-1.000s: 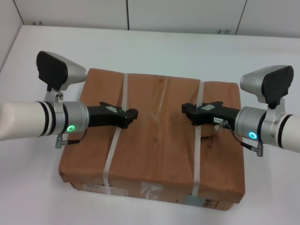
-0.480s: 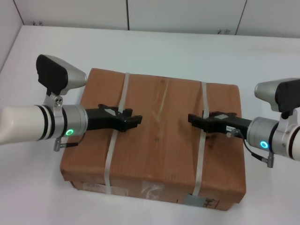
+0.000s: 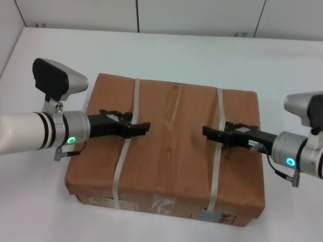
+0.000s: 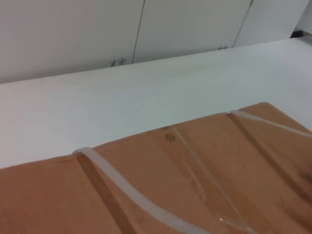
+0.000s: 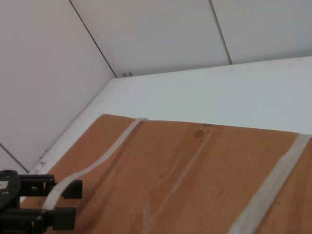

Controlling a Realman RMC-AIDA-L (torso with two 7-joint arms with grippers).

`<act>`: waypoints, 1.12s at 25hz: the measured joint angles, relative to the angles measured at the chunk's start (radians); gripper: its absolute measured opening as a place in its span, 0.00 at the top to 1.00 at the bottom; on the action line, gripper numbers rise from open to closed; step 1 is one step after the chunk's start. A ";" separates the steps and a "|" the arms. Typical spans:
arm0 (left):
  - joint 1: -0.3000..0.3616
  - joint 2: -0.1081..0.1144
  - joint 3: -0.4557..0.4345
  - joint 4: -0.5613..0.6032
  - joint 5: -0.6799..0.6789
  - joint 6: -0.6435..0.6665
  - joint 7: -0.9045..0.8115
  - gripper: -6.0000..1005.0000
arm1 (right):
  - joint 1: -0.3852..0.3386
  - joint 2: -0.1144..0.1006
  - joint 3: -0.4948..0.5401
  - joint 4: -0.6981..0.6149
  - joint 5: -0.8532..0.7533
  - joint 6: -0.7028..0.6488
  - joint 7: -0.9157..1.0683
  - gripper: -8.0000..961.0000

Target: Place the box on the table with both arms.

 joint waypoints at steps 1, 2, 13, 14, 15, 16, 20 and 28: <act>0.003 0.001 -0.001 0.006 -0.004 0.005 -0.001 0.28 | -0.015 0.000 0.005 -0.012 0.001 -0.025 0.000 0.12; 0.009 0.002 -0.001 0.013 -0.008 0.012 -0.002 0.28 | -0.027 0.000 0.014 -0.024 0.002 -0.046 0.000 0.12; 0.181 0.020 -0.125 0.211 -0.110 0.353 0.118 0.28 | -0.180 -0.002 0.177 -0.208 0.001 -0.527 -0.131 0.11; 0.191 0.028 -0.148 0.212 -0.120 0.432 0.152 0.28 | -0.185 -0.004 0.180 -0.228 -0.001 -0.588 -0.161 0.11; 0.197 0.037 -0.164 0.211 -0.125 0.506 0.179 0.28 | -0.185 -0.005 0.168 -0.255 -0.008 -0.653 -0.182 0.11; 0.200 0.048 -0.174 0.207 -0.126 0.570 0.198 0.29 | -0.185 -0.007 0.152 -0.283 -0.016 -0.713 -0.198 0.11; 0.196 0.092 -0.167 0.194 -0.114 0.818 0.260 0.29 | -0.159 -0.010 0.018 -0.399 -0.049 -0.899 -0.203 0.11; 0.197 0.104 -0.158 0.191 -0.078 0.919 0.279 0.29 | -0.127 -0.010 -0.038 -0.443 -0.041 -1.041 -0.203 0.11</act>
